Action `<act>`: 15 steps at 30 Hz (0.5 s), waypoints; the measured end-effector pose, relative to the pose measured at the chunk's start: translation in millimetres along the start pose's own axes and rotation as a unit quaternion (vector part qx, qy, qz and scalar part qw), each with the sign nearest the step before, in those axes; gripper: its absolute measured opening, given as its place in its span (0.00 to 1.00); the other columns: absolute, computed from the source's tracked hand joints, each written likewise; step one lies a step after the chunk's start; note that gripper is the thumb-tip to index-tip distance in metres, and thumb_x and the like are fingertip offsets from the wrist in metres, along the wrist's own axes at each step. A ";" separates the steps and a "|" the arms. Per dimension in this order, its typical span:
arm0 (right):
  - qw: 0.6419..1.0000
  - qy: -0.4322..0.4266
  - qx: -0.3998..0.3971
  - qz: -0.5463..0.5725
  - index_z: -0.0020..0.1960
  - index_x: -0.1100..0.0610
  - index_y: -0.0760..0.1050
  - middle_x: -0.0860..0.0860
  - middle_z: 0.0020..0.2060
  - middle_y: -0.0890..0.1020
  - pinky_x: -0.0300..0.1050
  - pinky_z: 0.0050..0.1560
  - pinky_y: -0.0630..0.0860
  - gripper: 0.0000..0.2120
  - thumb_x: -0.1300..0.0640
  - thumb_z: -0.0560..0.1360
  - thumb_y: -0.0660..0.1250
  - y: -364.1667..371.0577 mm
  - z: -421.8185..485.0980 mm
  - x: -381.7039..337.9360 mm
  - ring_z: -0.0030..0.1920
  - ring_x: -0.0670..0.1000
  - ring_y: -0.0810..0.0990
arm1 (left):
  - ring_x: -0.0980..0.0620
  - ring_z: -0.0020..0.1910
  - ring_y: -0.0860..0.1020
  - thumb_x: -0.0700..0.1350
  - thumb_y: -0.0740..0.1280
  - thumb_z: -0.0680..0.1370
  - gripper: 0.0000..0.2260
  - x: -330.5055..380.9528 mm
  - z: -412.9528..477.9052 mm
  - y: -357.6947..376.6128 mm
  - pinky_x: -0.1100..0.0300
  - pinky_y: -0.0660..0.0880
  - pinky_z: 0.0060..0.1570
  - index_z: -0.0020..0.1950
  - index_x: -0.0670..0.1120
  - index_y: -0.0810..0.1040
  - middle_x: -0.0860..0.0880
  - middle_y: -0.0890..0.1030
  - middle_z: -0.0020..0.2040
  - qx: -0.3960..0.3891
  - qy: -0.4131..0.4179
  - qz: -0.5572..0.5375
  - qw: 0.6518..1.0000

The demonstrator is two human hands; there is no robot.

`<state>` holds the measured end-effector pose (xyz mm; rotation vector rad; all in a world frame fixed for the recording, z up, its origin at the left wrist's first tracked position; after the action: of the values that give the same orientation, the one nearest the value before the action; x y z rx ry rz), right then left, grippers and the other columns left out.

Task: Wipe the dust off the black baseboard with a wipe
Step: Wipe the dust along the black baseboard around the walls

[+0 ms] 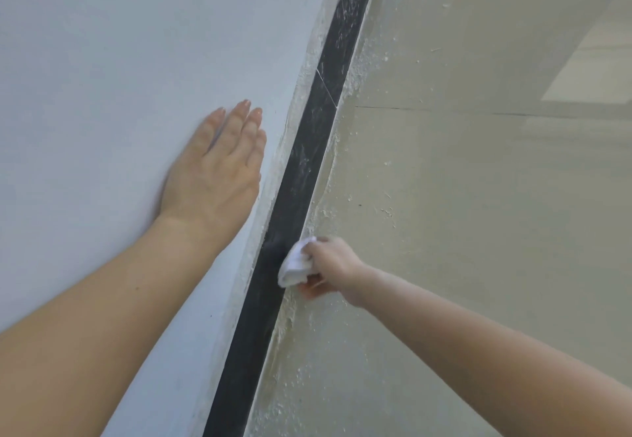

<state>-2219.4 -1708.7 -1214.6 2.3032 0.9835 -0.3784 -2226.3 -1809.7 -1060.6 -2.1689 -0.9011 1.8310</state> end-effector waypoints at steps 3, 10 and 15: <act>0.998 0.014 0.024 -0.048 0.61 0.60 0.70 0.58 0.47 0.78 0.47 0.47 0.81 0.14 0.60 0.81 0.51 9.9 21.0 0.4 0.45 0.55 0.80 | 0.42 0.76 0.43 0.48 0.44 0.82 0.25 -6.0 10.6 2.7 0.48 0.35 0.69 0.76 0.38 0.45 0.41 0.46 0.77 0.023 -0.010 -0.008 1.000; 0.870 -0.152 0.197 -0.426 0.43 0.58 0.70 0.49 0.31 0.68 0.41 0.48 0.75 0.05 0.62 0.78 0.62 -30.2 28.7 -111.6 0.43 0.51 0.73 | 0.41 0.75 0.53 0.45 0.46 0.81 0.23 -5.0 11.2 7.9 0.48 0.41 0.72 0.74 0.37 0.56 0.39 0.56 0.76 0.056 -0.001 -0.039 0.998; 0.861 -0.161 0.233 -0.423 0.38 0.59 0.73 0.50 0.35 0.72 0.36 0.33 0.68 0.10 0.56 0.76 0.64 -62.0 33.3 -157.5 0.40 0.51 0.78 | 0.39 0.74 0.55 0.46 0.46 0.79 0.25 -5.3 12.7 10.0 0.47 0.43 0.72 0.73 0.36 0.61 0.37 0.60 0.74 0.051 0.001 -0.040 0.998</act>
<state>-2373.2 -1783.5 -1192.3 1.9332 1.8335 -1.4432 -2235.3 -1823.7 -1064.0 -2.0438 -0.8611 1.7965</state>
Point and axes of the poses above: each hand's wrist, its own z-axis towards the middle knuckle, its own y-axis out of the palm, x = y × z, the point moved 4 cm from there along z, towards the middle knuckle
